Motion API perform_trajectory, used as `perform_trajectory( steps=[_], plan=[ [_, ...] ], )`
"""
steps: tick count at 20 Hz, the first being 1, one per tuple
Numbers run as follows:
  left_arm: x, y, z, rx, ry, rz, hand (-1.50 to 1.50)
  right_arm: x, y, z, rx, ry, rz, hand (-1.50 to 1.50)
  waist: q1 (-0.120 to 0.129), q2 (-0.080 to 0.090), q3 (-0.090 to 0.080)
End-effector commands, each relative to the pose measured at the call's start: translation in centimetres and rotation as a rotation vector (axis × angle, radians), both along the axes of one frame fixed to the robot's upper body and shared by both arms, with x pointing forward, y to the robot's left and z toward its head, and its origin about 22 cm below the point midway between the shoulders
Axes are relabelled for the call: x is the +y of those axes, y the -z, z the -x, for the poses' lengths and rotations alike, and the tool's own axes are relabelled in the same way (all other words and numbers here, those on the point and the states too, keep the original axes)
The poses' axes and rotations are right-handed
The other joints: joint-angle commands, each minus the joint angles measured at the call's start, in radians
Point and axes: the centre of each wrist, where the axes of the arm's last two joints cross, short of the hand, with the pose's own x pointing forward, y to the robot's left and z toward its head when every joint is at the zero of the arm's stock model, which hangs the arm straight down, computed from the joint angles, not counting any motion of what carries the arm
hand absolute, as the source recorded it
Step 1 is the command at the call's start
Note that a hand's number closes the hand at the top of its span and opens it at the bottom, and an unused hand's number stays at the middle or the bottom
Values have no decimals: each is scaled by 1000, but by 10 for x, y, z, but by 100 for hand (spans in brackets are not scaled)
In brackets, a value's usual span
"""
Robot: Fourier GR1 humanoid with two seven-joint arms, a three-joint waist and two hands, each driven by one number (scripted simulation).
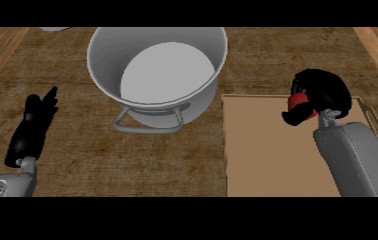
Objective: Pick the tomato from the tray and place it in the pot
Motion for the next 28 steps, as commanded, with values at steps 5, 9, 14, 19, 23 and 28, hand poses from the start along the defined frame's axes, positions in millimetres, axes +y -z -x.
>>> perform_trajectory(
  steps=[5,9,14,19,23,28],
  plan=[
    [18,3,17,6,-23,-8,0,-23,-65,8,-334,-305,-80,150,-17,-4,0],
    [3,4,13,2,-29,6,0,-11,-110,16,-567,-410,-182,150,-21,-5,0],
    [2,-8,-3,-5,-22,-9,0,15,-171,35,-738,-526,-326,150,-27,-6,-1],
    [0,2,-11,4,-12,0,0,64,-200,62,-765,-562,-333,150,-24,-2,-2],
    [-12,5,0,-16,6,-9,0,85,-239,42,-686,-599,-314,150,-9,-1,-1],
    [-5,13,0,-16,22,-8,0,140,-264,27,-571,-601,-341,150,1,1,-3]
  ],
)
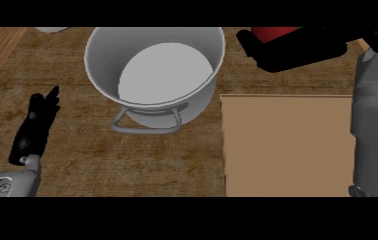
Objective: Pick the tomato from the tray and place it in the pot
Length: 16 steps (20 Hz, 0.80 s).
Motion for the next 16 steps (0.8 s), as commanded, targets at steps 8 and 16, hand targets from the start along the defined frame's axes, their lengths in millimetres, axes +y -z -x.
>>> perform_trajectory(
  steps=[8,16],
  plan=[
    [-2,-12,3,-23,-9,-6,0,101,-3,-48,186,-19,25,150,15,4,1],
    [-4,-8,-9,-6,23,-5,0,128,64,-88,368,-43,88,150,17,9,0]
  ],
)
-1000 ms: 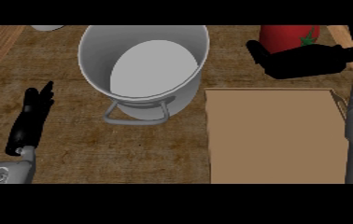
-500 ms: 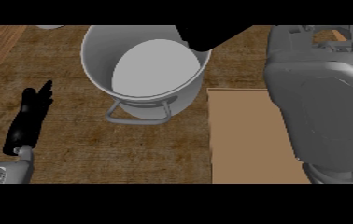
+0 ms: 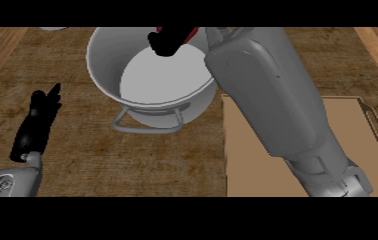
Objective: Pick the tomato from the tray and place it in the pot
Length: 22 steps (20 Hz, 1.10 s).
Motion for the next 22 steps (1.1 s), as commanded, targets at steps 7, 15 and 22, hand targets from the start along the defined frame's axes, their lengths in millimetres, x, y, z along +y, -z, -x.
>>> perform_trajectory(
  steps=[7,15,22],
  plan=[
    [1,12,8,1,25,-2,0,22,66,-27,230,2,-129,-150,19,1,0],
    [0,4,-1,0,21,-4,0,-5,74,-41,147,64,-597,-150,20,6,1],
    [1,1,11,14,-9,-6,0,-60,76,-59,36,167,-782,-150,-5,-3,2]
  ],
)
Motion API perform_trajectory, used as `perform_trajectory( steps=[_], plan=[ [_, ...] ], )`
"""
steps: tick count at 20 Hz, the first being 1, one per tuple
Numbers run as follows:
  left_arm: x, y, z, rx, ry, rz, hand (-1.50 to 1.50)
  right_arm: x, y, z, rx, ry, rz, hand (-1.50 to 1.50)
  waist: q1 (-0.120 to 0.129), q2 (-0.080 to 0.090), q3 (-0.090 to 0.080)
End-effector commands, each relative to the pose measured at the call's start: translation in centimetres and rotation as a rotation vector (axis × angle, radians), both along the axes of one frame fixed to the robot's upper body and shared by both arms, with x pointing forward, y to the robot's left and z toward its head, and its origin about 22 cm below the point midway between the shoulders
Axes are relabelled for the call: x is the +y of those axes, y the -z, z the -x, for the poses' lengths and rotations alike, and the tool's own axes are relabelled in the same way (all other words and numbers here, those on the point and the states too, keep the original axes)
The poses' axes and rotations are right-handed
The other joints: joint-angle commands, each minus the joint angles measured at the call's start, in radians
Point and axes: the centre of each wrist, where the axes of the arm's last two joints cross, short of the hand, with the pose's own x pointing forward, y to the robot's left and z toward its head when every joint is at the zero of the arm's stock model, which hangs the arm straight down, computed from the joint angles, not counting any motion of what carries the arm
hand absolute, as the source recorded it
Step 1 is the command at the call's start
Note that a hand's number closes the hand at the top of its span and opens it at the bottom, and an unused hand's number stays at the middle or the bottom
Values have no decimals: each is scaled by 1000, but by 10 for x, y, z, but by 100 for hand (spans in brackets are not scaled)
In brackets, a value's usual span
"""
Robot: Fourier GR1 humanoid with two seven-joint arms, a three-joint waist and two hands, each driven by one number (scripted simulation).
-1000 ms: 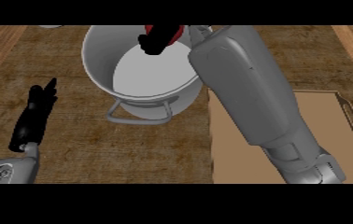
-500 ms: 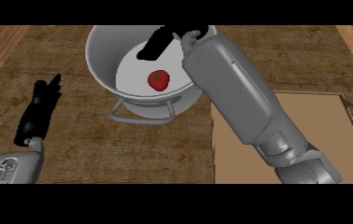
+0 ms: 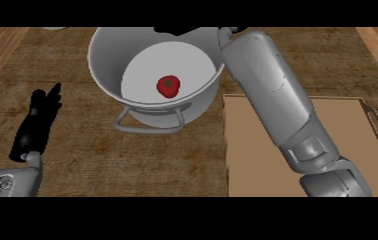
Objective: Pick the tomato from the tray and place it in the pot
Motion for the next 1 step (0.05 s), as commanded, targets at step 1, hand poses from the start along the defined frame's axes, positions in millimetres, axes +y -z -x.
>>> perform_trajectory(
  steps=[1],
  plan=[
    [6,8,9,3,-29,5,0,-23,24,6,-26,70,-86,-150,-28,-8,0]
  ],
)
